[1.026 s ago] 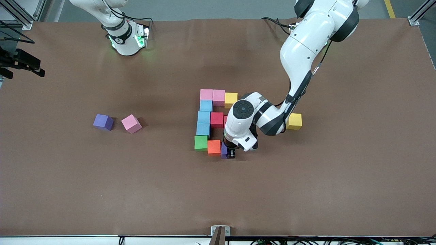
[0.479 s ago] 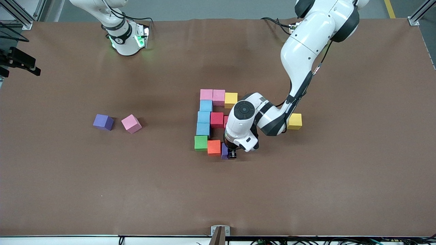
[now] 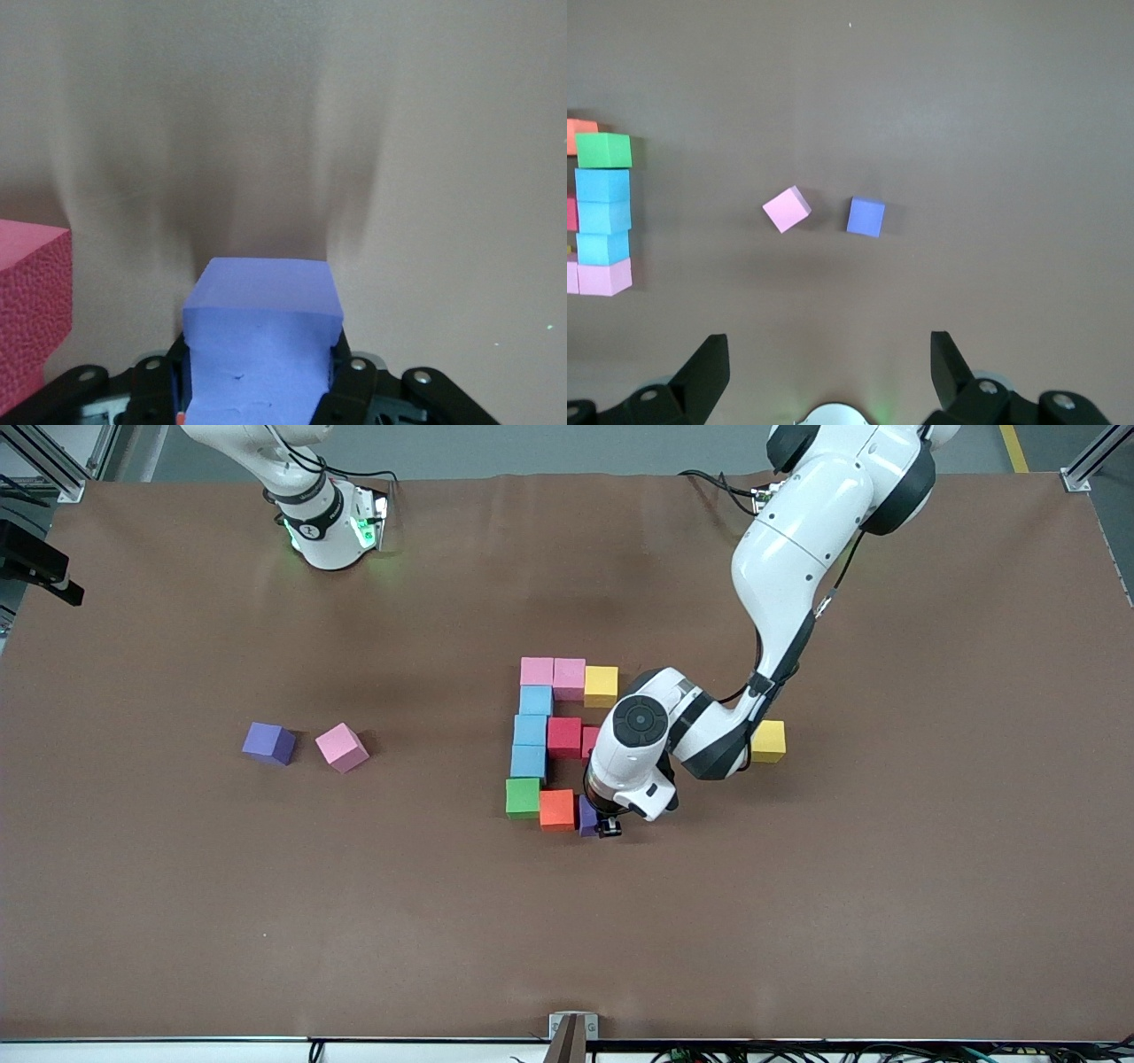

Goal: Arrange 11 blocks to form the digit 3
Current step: 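Lower the purple cube beside the orange cube with the left gripper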

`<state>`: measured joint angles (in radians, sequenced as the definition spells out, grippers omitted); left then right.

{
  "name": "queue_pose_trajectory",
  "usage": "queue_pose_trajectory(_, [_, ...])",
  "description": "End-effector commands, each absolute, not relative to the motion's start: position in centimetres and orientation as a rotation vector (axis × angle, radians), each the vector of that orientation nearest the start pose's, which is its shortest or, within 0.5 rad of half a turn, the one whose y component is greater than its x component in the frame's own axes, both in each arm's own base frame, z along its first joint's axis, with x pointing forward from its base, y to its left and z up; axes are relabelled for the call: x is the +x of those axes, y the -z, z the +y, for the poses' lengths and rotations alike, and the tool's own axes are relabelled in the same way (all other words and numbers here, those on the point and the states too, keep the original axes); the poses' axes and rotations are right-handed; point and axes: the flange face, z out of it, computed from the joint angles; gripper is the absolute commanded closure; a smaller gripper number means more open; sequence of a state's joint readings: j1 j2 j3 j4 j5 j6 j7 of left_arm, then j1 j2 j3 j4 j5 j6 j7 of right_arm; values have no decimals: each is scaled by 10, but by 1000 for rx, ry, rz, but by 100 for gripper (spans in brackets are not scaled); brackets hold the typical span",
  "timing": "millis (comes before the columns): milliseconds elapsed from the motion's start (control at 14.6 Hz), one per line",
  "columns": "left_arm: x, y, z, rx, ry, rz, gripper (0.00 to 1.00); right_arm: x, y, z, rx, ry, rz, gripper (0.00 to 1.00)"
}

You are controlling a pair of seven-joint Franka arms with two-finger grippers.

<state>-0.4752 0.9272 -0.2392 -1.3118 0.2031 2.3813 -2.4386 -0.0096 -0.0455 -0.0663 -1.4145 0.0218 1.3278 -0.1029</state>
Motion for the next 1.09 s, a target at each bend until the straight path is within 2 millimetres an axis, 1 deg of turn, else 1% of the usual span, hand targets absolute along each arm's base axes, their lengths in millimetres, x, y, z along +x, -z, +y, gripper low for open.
queue_pose_trajectory(0, [592,-174,-464,1991,93,2299,75,503,-701,-39,-3096,-84,-51,0])
queue_pose_trajectory(205, [591,-172,-465,1995,97,2299,74,503,-699,-37,-3095,-99,-54,0])
queue_pose_trajectory(342, [593,-174,-467,1987,96,2294,74,503,-699,-36,-3095,-101,-58,0])
queue_pose_trajectory(410, [590,-175,-471,1993,99,2285,74,503,-699,-36,-3098,-95,-62,0])
queue_pose_trajectory(821, [588,-175,-476,1991,102,2270,73,503,-699,-36,-3100,-97,-57,0])
queue_pose_trajectory(957, [590,-176,-477,1978,100,2259,73,502,-699,-36,-3099,-100,-22,0])
queue_pose_trajectory(1026, [590,-176,-477,1977,100,2257,73,503,-698,-33,-3100,-103,7,0])
